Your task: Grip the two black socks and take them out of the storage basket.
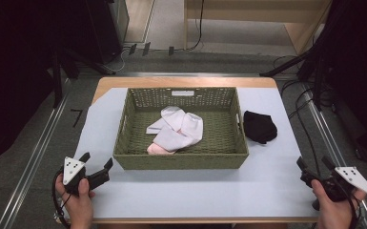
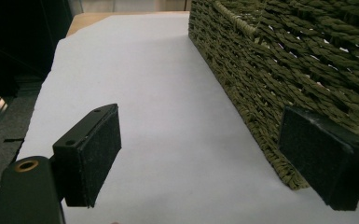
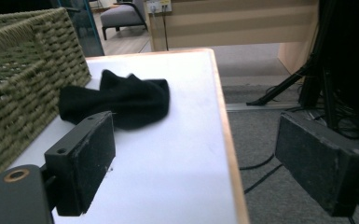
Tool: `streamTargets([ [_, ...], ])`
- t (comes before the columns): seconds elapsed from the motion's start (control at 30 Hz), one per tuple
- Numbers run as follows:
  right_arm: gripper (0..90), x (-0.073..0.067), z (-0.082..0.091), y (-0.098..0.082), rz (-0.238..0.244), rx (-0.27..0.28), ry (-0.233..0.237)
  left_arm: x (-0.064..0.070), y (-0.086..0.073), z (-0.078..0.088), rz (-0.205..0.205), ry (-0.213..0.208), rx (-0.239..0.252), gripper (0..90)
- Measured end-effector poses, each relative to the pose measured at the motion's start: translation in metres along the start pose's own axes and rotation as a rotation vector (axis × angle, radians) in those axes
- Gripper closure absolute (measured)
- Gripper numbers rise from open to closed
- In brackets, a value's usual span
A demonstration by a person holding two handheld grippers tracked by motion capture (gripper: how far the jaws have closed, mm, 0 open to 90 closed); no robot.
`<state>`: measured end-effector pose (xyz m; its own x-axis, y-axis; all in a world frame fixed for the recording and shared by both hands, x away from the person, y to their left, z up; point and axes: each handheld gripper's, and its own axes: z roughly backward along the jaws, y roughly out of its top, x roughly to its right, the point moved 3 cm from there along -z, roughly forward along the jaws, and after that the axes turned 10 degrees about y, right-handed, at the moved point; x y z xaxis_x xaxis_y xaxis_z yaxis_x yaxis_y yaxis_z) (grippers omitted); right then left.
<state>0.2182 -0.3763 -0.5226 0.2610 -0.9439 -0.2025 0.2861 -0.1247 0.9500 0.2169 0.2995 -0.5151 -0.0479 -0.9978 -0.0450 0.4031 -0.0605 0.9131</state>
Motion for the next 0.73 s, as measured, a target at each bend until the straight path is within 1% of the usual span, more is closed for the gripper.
streamTargets([
  [0.1,12.5,0.005,0.010,-0.009,0.002,0.013,0.008,0.000,0.000,0.000,-0.002,0.002,-0.001,14.7],
  [0.17,12.4,0.007,0.014,-0.015,-0.001,0.018,0.010,0.001,0.000,0.000,-0.005,0.003,-0.004,14.7],
  [0.2,12.5,0.008,0.015,-0.015,-0.009,0.033,0.010,0.001,0.000,-0.001,-0.008,0.004,-0.006,14.7],
  [0.23,12.3,0.008,0.017,-0.015,-0.007,0.045,0.014,0.001,0.000,-0.001,-0.011,0.003,-0.008,14.7],
  [0.3,12.3,0.007,0.015,-0.016,0.010,0.029,0.019,0.001,0.000,-0.001,-0.013,0.005,-0.007,14.7],
  [0.37,12.3,0.006,0.014,-0.016,0.017,0.021,0.022,0.002,0.000,-0.001,-0.015,0.006,-0.007,14.7],
  [0.4,14.0,0.005,0.013,-0.017,0.026,0.001,0.035,0.002,0.000,-0.001,-0.016,0.005,-0.008,14.7],
  [0.47,14.1,0.005,0.012,-0.017,0.033,-0.006,0.034,0.002,0.000,-0.001,-0.016,0.006,-0.008,14.7],
  [0.53,14.1,0.002,0.009,-0.018,0.056,-0.038,0.039,0.002,0.000,-0.001,-0.017,0.007,-0.009,14.7],
  [0.57,14.2,0.000,0.007,-0.018,0.069,-0.072,0.043,0.002,0.000,-0.001,-0.021,0.006,-0.011,14.7],
  [0.6,14.2,0.000,0.007,-0.018,0.069,-0.072,0.043,0.002,0.000,-0.001,-0.021,0.006,-0.011,14.7],
  [0.63,14.1,-0.001,0.006,-0.019,0.071,-0.083,0.045,0.002,0.000,-0.001,-0.022,0.007,-0.012,14.7],
  [0.67,14.1,-0.001,0.006,-0.018,0.077,-0.081,0.039,0.002,0.000,-0.001,-0.023,0.007,-0.012,14.7],
  [0.73,14.1,-0.001,0.008,-0.019,0.076,-0.061,0.052,0.003,0.000,-0.001,-0.028,0.012,-0.007,14.7],
])
